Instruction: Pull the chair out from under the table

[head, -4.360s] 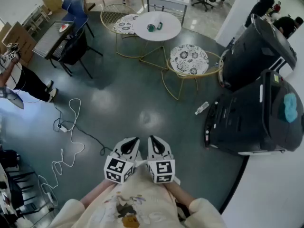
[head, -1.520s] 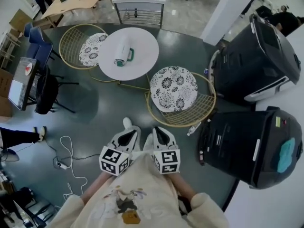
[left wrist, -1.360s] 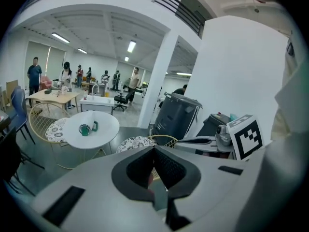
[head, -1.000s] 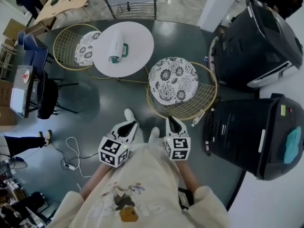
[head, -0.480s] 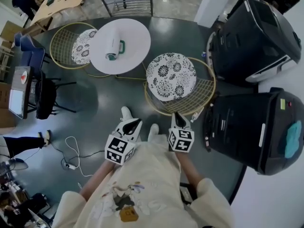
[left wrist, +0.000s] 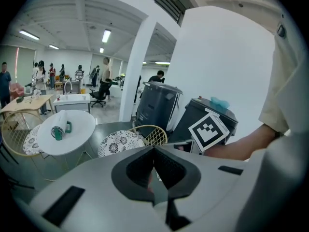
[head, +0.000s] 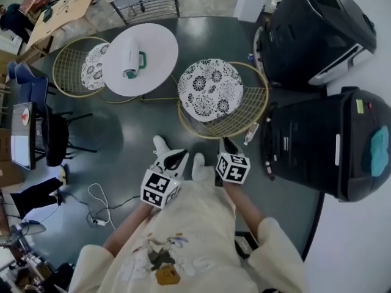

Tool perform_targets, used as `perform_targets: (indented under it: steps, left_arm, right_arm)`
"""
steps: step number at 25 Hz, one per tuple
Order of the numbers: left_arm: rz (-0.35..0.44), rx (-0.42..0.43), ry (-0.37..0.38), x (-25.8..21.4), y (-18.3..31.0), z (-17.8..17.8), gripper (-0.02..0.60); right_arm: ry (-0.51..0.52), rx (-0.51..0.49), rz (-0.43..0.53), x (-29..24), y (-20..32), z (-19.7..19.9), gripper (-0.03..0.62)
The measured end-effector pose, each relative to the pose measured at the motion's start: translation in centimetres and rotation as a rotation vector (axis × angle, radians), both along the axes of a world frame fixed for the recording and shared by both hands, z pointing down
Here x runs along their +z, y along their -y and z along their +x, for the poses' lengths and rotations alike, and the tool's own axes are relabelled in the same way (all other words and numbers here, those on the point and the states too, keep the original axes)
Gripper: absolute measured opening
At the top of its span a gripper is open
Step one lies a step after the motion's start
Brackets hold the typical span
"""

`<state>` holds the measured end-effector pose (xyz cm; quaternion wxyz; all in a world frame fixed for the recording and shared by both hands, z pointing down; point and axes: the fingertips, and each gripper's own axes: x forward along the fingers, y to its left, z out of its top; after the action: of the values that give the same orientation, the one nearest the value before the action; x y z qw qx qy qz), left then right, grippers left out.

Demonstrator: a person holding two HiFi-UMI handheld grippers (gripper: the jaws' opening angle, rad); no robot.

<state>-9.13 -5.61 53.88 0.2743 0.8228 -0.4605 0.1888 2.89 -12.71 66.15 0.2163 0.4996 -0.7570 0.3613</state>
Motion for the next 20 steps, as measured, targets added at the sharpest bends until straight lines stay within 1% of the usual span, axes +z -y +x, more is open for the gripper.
perform_targets:
  steps: [1, 3, 6, 8, 11, 12, 15, 20]
  left_arm:
    - [-0.005, 0.006, -0.004, 0.3, -0.1, 0.4, 0.002]
    - [-0.015, 0.028, -0.008, 0.7, -0.2, 1.1, 0.002]
    - [-0.026, 0.058, 0.003, 0.8, -0.5, 1.0, 0.002]
    - [-0.019, 0.042, 0.003, 0.4, 0.1, 0.5, 0.002]
    - [-0.028, 0.017, -0.037, 0.2, 1.5, 0.3, 0.002]
    - [-0.033, 0.020, -0.037, 0.5, 1.7, 0.4, 0.002]
    - [-0.042, 0.052, -0.003, 1.6, 1.6, 0.9, 0.002]
    - [-0.048, 0.072, 0.009, 2.5, 2.3, 2.2, 0.002]
  right_arm:
    - [0.008, 0.012, -0.007, 0.1, 0.0, 0.3, 0.026]
    - [-0.013, 0.029, 0.004, 0.2, 0.4, 1.3, 0.029]
    - [-0.040, 0.061, 0.002, 0.7, 0.3, 2.4, 0.034]
    - [-0.054, 0.080, -0.005, 1.0, 0.1, 3.5, 0.044]
    - [-0.069, 0.118, -0.006, 1.5, 0.8, 5.7, 0.061]
    - [-0.068, 0.130, -0.004, 1.6, 1.1, 6.1, 0.066]
    - [-0.071, 0.162, -0.004, 2.4, 1.5, 7.1, 0.078]
    - [-0.077, 0.211, -0.033, 3.8, 2.2, 9.0, 0.092]
